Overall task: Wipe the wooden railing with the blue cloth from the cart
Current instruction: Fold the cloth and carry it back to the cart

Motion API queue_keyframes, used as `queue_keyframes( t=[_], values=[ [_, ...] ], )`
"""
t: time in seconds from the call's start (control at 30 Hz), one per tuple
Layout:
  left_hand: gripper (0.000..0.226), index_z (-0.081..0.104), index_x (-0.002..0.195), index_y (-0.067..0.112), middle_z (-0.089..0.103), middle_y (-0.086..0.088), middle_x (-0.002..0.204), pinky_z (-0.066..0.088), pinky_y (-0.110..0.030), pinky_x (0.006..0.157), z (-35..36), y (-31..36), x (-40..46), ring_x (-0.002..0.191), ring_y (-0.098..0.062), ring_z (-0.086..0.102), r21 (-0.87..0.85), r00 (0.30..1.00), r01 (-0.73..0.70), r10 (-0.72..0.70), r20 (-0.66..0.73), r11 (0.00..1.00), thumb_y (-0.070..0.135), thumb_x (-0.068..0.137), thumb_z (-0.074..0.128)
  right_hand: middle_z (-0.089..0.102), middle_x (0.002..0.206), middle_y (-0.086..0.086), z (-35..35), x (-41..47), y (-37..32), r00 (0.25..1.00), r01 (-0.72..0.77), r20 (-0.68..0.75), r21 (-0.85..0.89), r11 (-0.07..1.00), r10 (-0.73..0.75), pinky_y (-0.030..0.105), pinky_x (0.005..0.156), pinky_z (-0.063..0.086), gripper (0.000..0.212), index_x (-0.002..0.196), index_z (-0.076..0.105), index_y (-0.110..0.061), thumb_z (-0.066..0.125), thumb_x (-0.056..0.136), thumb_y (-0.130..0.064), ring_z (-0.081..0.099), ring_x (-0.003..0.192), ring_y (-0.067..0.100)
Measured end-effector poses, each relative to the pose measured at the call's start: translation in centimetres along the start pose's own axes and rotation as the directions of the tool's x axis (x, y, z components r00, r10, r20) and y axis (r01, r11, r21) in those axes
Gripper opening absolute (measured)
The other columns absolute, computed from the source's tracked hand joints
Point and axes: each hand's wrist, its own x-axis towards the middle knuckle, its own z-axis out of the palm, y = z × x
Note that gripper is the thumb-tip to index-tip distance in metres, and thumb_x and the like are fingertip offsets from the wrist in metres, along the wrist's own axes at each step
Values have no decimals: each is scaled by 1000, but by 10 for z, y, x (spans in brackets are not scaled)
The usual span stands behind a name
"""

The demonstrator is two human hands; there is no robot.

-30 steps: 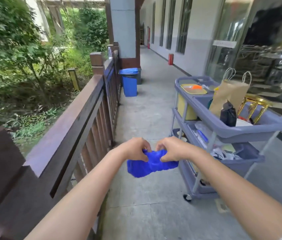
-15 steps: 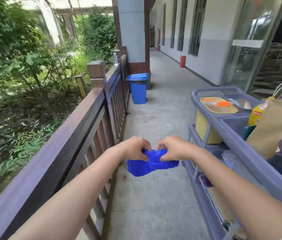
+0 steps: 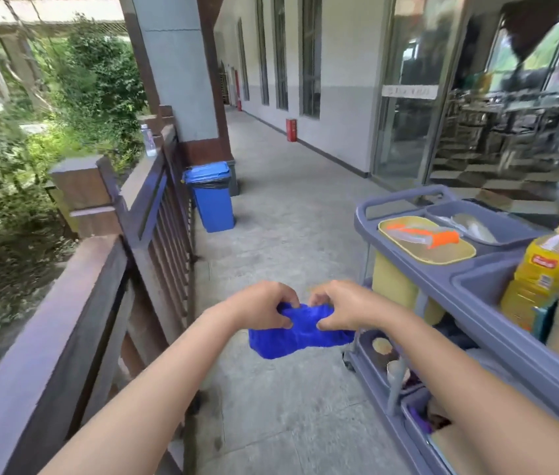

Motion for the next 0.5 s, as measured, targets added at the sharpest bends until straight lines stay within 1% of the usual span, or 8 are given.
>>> queue_keyframes(
  t=[0.1,0.17,0.2,0.23,0.3,0.33,0.43,0.5],
  values=[
    [19,64,94,21,61,2,84,47,-33,72,-18,-24,55,77,-16,51,5,997,-77,77,17,997,17,76,61,46,58,-19,-18,37,15,994,-85,-69,-17,996,83,12,41,29,21,89,61,-26,60,70,-18,46,58,3],
    [19,64,93,22,59,3,81,47,-34,71,-25,-34,93,76,-17,51,3,991,-128,128,34,992,16,75,61,44,58,-17,-27,59,30,989,-124,-91,-33,992,120,9,42,34,23,93,63,-22,61,70,-17,44,58,6],
    [19,65,92,22,58,4,80,47,-34,71,-27,-38,112,75,-17,51,2,987,-154,154,38,988,16,75,61,46,61,-15,-31,70,40,985,-143,-102,-37,989,139,10,43,33,24,94,62,-21,61,70,-18,45,63,10],
    [18,65,92,21,58,4,79,46,-33,70,-28,-42,132,75,-16,50,0,982,-183,182,40,983,16,75,61,49,66,-13,-34,81,51,980,-168,-115,-35,985,163,13,49,34,24,94,62,-22,61,70,-19,47,69,12],
    [19,65,92,20,56,5,76,42,-30,66,-30,-48,172,73,-16,49,5,970,-240,240,43,971,15,74,61,53,76,-10,-41,103,75,968,-219,-134,-22,976,214,27,61,41,22,90,60,-25,61,68,-20,50,77,15],
    [19,65,92,20,57,5,76,40,-28,65,-30,-50,192,72,-15,48,12,963,-266,265,50,964,15,74,61,53,76,-10,-44,114,89,963,-233,-142,-17,972,228,29,63,42,20,86,59,-26,61,68,-20,51,78,15],
    [21,64,95,19,65,0,86,42,-30,67,-34,-58,254,76,-16,49,34,949,-312,309,70,950,15,75,60,54,68,-11,-57,150,129,954,-248,-173,-6,969,244,29,57,40,15,78,57,-27,60,67,-17,52,74,17],
    [21,65,96,19,67,-3,92,41,-27,65,-41,-62,294,77,-16,49,37,941,-333,329,83,942,14,75,59,59,74,-7,-69,175,151,946,-267,-193,-13,964,260,30,58,39,16,81,61,-25,60,67,-18,53,74,17]
  ],
)
